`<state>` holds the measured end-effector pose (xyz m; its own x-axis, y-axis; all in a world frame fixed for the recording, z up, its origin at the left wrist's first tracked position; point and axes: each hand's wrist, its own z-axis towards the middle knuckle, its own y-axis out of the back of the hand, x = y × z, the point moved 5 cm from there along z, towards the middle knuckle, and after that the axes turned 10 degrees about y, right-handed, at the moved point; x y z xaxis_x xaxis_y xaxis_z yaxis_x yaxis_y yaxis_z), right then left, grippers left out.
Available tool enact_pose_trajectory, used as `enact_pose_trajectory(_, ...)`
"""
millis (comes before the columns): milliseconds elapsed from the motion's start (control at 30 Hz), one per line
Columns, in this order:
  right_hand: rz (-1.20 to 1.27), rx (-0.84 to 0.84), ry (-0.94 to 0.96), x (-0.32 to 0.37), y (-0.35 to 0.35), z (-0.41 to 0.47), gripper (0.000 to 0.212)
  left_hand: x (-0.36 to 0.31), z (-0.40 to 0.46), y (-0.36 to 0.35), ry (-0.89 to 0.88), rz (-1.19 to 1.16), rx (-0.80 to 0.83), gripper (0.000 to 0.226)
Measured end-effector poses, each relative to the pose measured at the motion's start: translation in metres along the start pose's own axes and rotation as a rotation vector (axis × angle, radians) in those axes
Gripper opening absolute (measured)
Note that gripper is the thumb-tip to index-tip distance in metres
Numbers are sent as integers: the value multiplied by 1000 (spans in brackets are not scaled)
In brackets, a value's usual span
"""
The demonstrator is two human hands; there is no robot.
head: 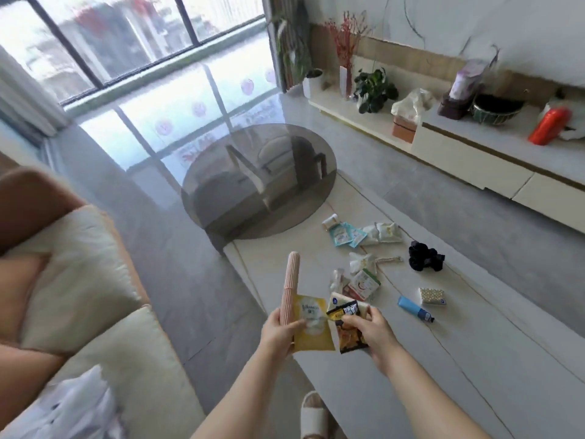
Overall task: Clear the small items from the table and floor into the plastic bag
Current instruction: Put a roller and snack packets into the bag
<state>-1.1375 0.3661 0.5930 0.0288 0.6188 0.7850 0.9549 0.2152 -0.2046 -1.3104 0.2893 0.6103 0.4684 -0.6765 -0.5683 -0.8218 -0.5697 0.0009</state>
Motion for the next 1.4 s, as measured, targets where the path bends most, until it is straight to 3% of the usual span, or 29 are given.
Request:
enact_pose_trajectory(133,-138,206,11,15,-75,-22,32,-10,-52,82,-108,-115,-132,28)
enact_pose_trajectory(367,-356,502,40,11,-207,-61,40,14,-116,209,-144,-383,-338,27)
enact_pose_trajectory(533,-457,657,47,-17,-289,-98,39,47,-155,283,-161,-549,-476,38)
enact_pose_trajectory(767,-590,712,31,-63,-379,-143,32,107,-191,380,-131,-758,-585,42)
enact_pose_trajectory(967,-618,779,77,-88,-464,-160,35,133,-202,460,-142,-795,-652,57)
enact_pose_trajectory(1100,-729,776,77,-118,-502,-167,40,145,-201,492,-97,-842,-635,61)
enact_pose_trajectory(1400,-953,832,114,-190,-592,-155,25,152,-170,547,-41,-949,-605,60)
